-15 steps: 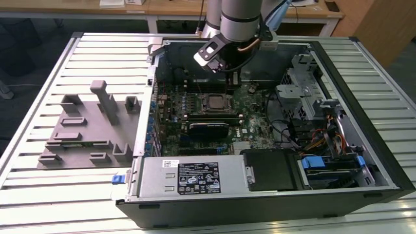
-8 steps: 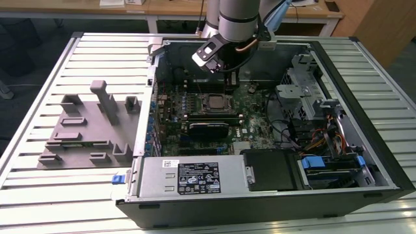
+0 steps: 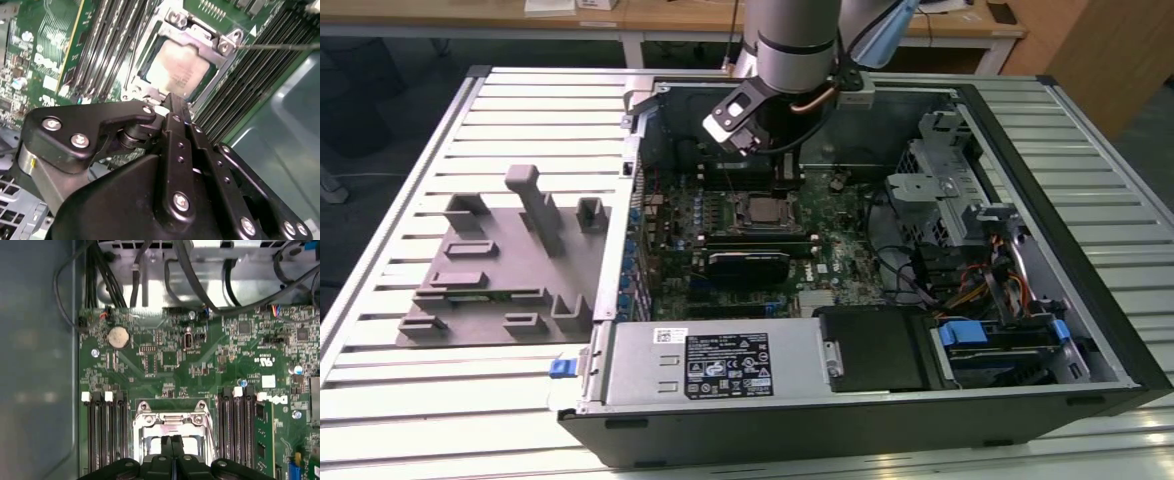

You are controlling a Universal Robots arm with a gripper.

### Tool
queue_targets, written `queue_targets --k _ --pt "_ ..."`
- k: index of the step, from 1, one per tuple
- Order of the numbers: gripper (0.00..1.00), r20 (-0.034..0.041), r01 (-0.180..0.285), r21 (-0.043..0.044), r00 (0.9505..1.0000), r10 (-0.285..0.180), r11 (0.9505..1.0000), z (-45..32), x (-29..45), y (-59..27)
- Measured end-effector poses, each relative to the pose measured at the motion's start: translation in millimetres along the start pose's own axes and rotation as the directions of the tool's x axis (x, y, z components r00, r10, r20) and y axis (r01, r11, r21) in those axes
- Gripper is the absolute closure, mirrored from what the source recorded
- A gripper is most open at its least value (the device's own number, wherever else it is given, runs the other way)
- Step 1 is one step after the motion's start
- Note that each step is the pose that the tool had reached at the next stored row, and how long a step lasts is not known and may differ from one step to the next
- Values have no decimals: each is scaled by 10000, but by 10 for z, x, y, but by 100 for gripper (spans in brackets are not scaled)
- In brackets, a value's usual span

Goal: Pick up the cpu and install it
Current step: 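Close the cpu cover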

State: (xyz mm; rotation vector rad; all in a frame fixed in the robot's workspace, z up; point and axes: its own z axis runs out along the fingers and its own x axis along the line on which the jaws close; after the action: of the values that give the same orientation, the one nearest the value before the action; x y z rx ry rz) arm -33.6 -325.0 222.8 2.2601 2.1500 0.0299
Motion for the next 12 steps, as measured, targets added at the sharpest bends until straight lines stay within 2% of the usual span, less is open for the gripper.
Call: queue_targets --k 5,12 --pt "89 2 -46 0 10000 46 10000 37 -6 -112" --pt "89 4 -132 1 9999 132 9999 110 -9 -181"
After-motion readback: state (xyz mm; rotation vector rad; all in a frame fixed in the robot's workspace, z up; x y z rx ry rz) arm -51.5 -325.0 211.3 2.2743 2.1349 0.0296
